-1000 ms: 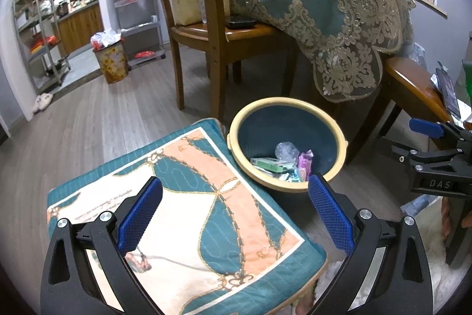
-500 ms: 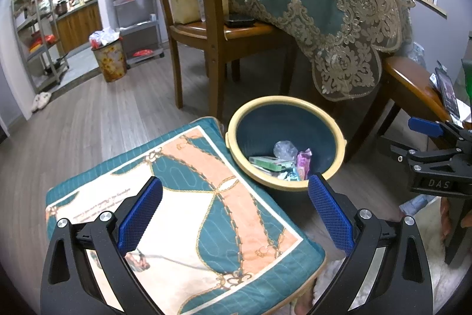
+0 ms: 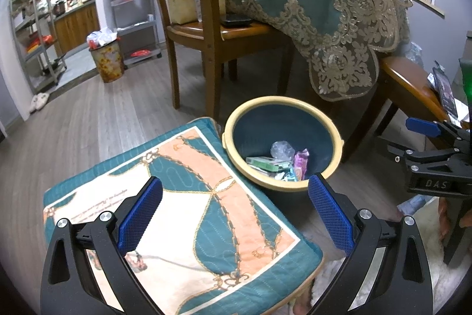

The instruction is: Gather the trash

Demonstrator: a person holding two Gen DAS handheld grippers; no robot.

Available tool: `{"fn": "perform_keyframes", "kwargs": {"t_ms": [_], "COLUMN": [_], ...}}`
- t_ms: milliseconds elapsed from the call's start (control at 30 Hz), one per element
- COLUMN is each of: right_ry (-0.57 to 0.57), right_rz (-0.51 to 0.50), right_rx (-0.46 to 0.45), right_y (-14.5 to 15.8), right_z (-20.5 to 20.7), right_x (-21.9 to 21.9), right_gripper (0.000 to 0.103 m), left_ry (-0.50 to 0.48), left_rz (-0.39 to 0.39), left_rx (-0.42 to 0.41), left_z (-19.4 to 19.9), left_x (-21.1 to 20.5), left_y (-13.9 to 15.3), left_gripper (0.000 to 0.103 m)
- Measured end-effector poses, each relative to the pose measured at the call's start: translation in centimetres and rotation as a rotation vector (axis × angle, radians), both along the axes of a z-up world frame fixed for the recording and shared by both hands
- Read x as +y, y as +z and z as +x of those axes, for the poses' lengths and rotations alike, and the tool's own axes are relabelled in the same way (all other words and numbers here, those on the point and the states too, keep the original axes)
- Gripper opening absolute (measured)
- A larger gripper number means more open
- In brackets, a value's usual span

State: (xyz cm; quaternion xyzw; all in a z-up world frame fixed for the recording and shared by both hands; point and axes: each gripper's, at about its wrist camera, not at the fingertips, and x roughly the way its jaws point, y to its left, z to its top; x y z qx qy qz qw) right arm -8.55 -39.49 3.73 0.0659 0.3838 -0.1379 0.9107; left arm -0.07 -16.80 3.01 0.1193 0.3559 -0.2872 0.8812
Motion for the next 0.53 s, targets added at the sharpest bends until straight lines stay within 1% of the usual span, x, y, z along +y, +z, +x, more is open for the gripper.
{"fn": "perform_keyframes", "kwargs": {"t_ms": [267,333,433,533], "right_ry": [-0.001,-0.002,-0.006,0.001], "right_rz": [0.001,0.0,-0.003,-0.029], "right_rx": [0.002,0.005,0.019,0.058], "right_y": [0.1,-0.1,-0.5,-1.0], "right_z": [0.1,-0.1,-0.1,0.5], "right_x": [0.0,0.0,0.0,0.7], "right_gripper": [0.097,0.097,0.097,0.097], "left_ry": [-0.008,0.011,0.052,0.09], "left_rz": [0.004,0.009,0.016,-0.015], "left_rx": [0.006,0.005,0.026,0.046], "left_z": [0.2,0.3,0.6,0.8], "left_x": [0.1,0.3,0.8,2.1], "left_y": [0.0,0.2,0.4,1.3], "left_gripper": [0.098,0.098,0.098,0.098]}}
